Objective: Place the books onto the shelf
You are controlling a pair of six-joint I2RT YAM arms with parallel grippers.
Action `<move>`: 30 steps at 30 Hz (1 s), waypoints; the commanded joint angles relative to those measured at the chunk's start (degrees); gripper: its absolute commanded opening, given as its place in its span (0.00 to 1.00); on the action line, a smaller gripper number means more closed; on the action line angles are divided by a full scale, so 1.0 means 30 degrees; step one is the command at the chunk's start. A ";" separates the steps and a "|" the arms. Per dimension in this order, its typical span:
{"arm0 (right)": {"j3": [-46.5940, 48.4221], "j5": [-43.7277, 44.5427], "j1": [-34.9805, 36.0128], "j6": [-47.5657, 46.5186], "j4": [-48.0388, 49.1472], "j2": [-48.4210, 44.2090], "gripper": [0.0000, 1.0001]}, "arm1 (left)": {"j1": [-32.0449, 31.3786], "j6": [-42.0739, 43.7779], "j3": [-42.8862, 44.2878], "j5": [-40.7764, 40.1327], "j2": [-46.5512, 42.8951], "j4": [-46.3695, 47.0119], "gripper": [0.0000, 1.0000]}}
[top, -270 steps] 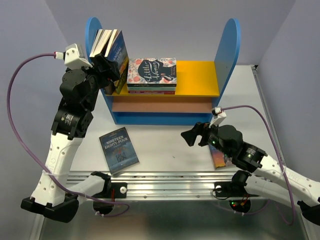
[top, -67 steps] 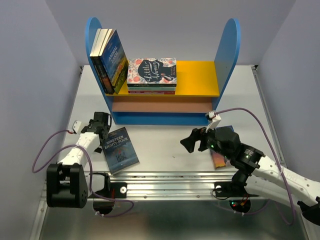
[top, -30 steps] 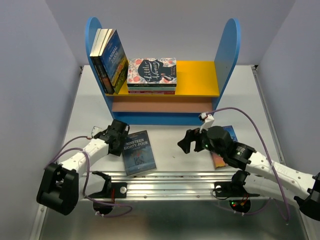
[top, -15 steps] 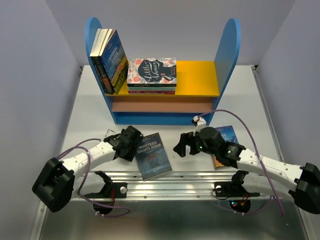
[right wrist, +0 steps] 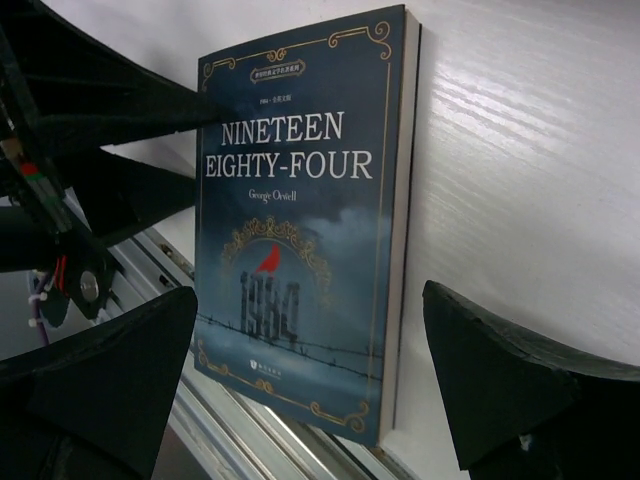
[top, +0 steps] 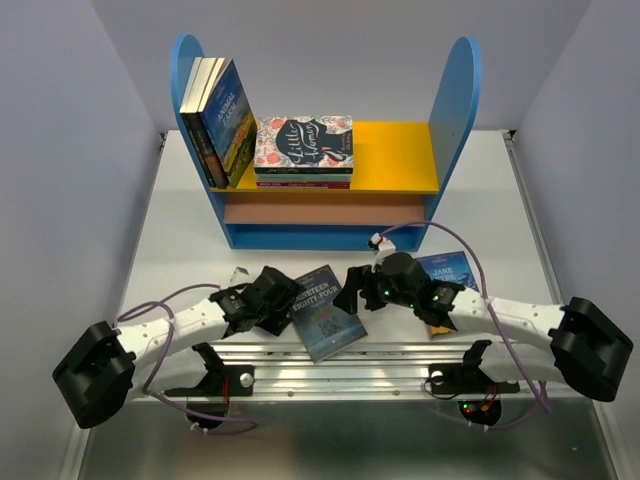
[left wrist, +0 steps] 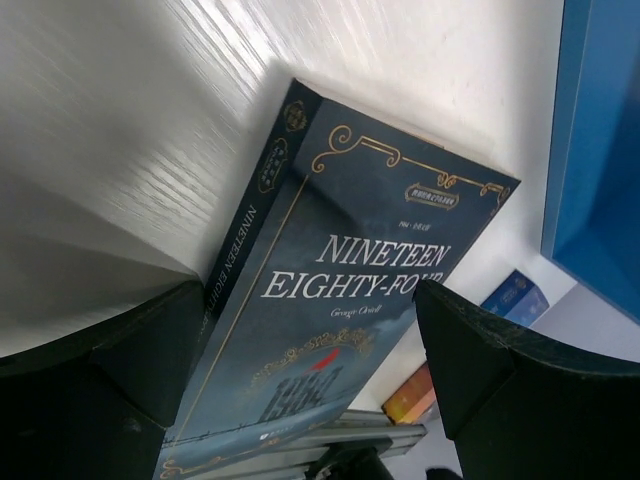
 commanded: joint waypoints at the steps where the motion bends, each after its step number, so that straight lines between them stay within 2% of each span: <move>1: 0.0677 -0.0505 0.0088 0.0662 0.2004 0.1245 1.00 | -0.1076 -0.0175 -0.0185 0.0446 0.0964 0.0006 0.99; 4: 0.0824 -0.0916 0.0088 0.0691 0.2151 0.2418 1.00 | -0.1574 -0.0175 0.0636 0.0006 0.1608 -0.0200 0.99; 10: 0.0735 0.0199 0.0088 0.1044 0.2005 0.3532 1.00 | -0.1897 0.0030 0.1458 0.0239 0.3424 -0.0171 0.99; 17: 0.1204 -0.2961 0.0088 0.1394 0.1917 0.3506 1.00 | -0.2132 -0.0175 0.1604 0.0298 0.3895 0.0298 0.98; 20: 0.1351 -0.3843 0.0088 0.1775 0.2355 0.2481 1.00 | -0.2249 -0.0175 0.1605 0.0239 0.3924 0.0532 0.93; 23: 0.1702 -0.4371 0.0088 0.2156 0.2561 0.1575 1.00 | -0.2542 -0.0234 0.1867 0.0239 0.4362 0.0708 0.79; 26: 0.2054 -0.4898 0.0088 0.2244 0.2823 0.1249 1.00 | -0.2747 -0.0176 0.2131 0.0444 0.5298 0.0767 0.75; 28: 0.2142 -0.5456 0.0088 0.2536 0.3087 0.1277 1.00 | -0.2835 0.0000 0.2395 0.0678 0.5973 0.0825 0.68; 30: 0.2114 -0.5866 0.0088 0.2712 0.3292 0.1482 1.00 | -0.2835 0.0204 0.2688 0.0854 0.6354 0.0943 0.67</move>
